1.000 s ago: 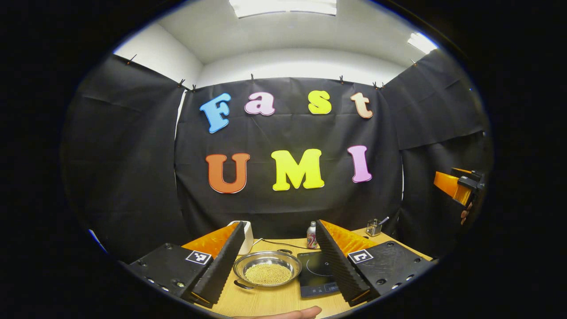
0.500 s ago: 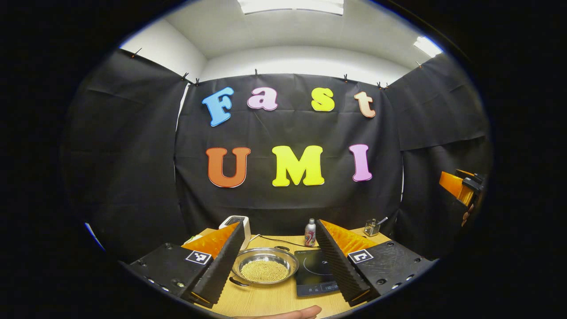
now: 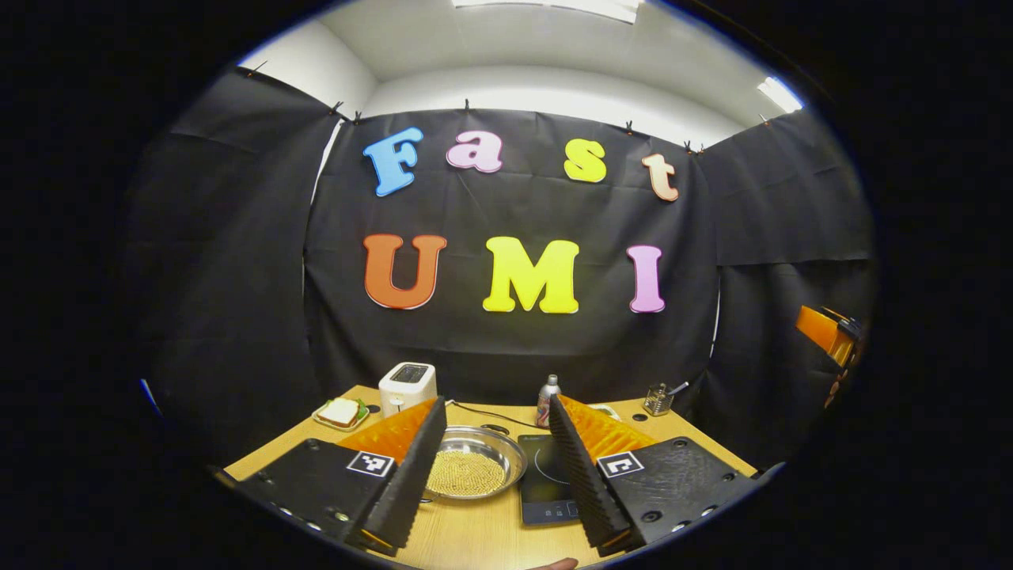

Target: First push the handle of the pot to place it horizontally, then grasp the pot with both hands and set it on the induction cooktop.

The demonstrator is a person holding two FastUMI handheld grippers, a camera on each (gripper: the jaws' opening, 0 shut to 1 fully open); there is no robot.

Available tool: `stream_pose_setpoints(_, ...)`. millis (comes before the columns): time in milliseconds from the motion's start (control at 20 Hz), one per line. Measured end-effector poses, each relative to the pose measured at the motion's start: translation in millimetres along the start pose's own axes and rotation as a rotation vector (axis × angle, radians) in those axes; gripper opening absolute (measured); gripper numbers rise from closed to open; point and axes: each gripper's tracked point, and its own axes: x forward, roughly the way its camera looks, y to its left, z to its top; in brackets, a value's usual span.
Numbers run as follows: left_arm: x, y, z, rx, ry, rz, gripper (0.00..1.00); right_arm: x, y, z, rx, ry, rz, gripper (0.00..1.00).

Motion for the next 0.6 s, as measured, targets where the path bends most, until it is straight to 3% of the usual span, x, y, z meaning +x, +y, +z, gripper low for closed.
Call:
stream_pose_setpoints(50, 4, 2, -7, 0.001, 0.022, -0.004, 0.53, 0, 0, 0, -0.005, -0.006, -0.003, 0.98)
stream_pose_setpoints(100, 6, 13, -12, 0.012, 0.035, 0.019, 0.43, -1, 2, -2, -0.009, -0.006, -0.001, 1.0)
stream_pose_setpoints(150, 10, 23, -17, 0.03, 0.048, 0.051, 0.24, -1, 6, -5, -0.011, -0.001, 0.007, 1.0)
stream_pose_setpoints(250, 17, 32, -44, 0.045, 0.127, 0.075, 0.0, 1, 10, -11, -0.008, 0.017, 0.016, 0.98)
stream_pose_setpoints(300, 18, 30, -57, 0.051, 0.169, 0.07, 0.02, 2, 10, -15, -0.006, 0.027, 0.02, 0.99)
stream_pose_setpoints(350, 31, 28, -67, 0.041, 0.198, 0.064, 0.18, 4, 10, -18, -0.004, 0.035, 0.022, 0.99)
stream_pose_setpoints(400, 29, 37, -74, 0.048, 0.217, 0.081, 0.0, 4, 11, -21, -0.003, 0.04, 0.022, 0.98)
stream_pose_setpoints(500, 33, 48, -93, 0.094, 0.266, 0.101, 0.0, 7, 11, -26, -0.006, 0.05, 0.021, 1.0)
stream_pose_setpoints(600, 41, 46, -118, 0.077, 0.33, 0.073, 0.0, 9, 11, -32, -0.008, 0.059, 0.024, 0.98)
